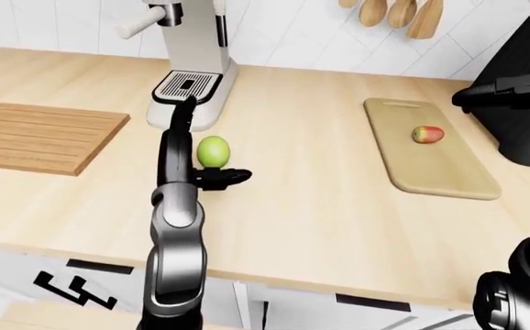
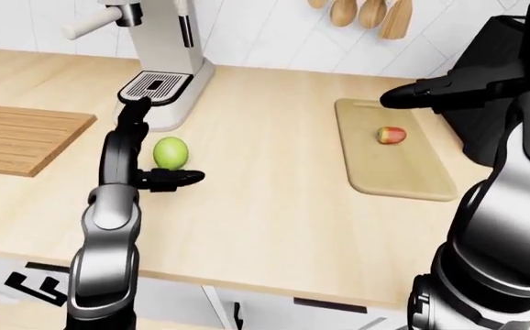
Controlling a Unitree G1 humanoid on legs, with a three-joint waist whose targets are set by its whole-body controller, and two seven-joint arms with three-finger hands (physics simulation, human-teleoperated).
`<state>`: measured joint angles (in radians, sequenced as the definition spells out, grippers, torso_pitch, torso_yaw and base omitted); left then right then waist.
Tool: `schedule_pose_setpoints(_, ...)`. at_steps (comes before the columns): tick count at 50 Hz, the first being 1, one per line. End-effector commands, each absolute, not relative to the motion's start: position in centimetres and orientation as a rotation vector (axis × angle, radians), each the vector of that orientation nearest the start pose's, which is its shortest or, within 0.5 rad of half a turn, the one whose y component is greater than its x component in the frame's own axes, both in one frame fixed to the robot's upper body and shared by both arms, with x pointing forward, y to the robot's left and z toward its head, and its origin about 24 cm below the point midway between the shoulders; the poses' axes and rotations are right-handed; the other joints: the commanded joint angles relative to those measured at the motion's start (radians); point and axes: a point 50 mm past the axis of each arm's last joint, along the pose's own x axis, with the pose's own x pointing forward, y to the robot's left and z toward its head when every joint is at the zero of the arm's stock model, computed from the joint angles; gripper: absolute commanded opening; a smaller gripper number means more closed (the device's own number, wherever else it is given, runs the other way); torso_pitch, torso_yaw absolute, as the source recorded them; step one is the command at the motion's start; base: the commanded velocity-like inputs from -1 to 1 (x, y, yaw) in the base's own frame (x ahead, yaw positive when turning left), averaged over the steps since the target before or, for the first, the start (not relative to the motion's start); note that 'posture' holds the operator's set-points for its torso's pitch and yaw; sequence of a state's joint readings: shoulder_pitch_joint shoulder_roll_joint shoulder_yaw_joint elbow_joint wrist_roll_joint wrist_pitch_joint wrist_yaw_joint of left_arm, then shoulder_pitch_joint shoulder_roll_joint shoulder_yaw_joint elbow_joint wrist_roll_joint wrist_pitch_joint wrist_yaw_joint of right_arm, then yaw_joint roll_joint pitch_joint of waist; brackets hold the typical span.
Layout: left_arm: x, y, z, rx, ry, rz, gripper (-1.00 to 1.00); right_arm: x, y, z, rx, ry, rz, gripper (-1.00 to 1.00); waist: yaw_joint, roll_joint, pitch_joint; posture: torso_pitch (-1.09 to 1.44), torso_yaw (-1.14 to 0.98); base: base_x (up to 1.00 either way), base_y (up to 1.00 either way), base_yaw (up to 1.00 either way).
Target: Place the lime and the date on separate cutting boards.
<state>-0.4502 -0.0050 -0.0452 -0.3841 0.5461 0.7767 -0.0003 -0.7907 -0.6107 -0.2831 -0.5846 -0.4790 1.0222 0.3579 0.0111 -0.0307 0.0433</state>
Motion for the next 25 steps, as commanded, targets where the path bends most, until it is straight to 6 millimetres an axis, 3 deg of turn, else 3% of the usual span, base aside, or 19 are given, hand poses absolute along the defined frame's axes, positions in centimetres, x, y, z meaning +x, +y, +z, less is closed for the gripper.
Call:
schedule_pose_setpoints(1, 29.2, 13.7, 19.8, 0.413, -0.169, 0.238, 0.57, 23.4, -25.1, 34.8, -0.611, -0.439, -0.51, 1.0, 0.0, -0.004, -0.023, 0.0, 0.0, 0.0, 0.0, 0.0)
schedule_pose_setpoints(4, 29.2, 13.8, 19.6, 0.409, -0.165, 0.238, 0.48, 23.4, -25.1, 34.7, -0.61, -0.44, -0.509, 1.0, 0.0, -0.004, -0.023, 0.0, 0.0, 0.0, 0.0, 0.0)
schedule_pose_setpoints(15, 30.3, 14.0, 19.2, 0.414, -0.148, 0.241, 0.46, 23.3, -25.1, 34.7, -0.608, -0.441, -0.506, 1.0, 0.0, -0.003, -0.023, 0.0, 0.0, 0.0, 0.0, 0.0)
schedule_pose_setpoints(23, 30.7, 14.2, 18.7, 0.421, -0.127, 0.241, 0.08, 23.3, -25.1, 34.7, -0.611, -0.44, -0.508, 1.0, -0.001, -0.002, -0.024, 0.0, 0.0, 0.0, 0.0, 0.0)
schedule_pose_setpoints(25, 30.8, 14.2, 18.7, 0.42, -0.128, 0.242, 0.07, 23.4, -25.1, 34.6, -0.611, -0.44, -0.508, 1.0, -0.002, -0.002, -0.025, 0.0, 0.0, 0.0, 0.0, 0.0)
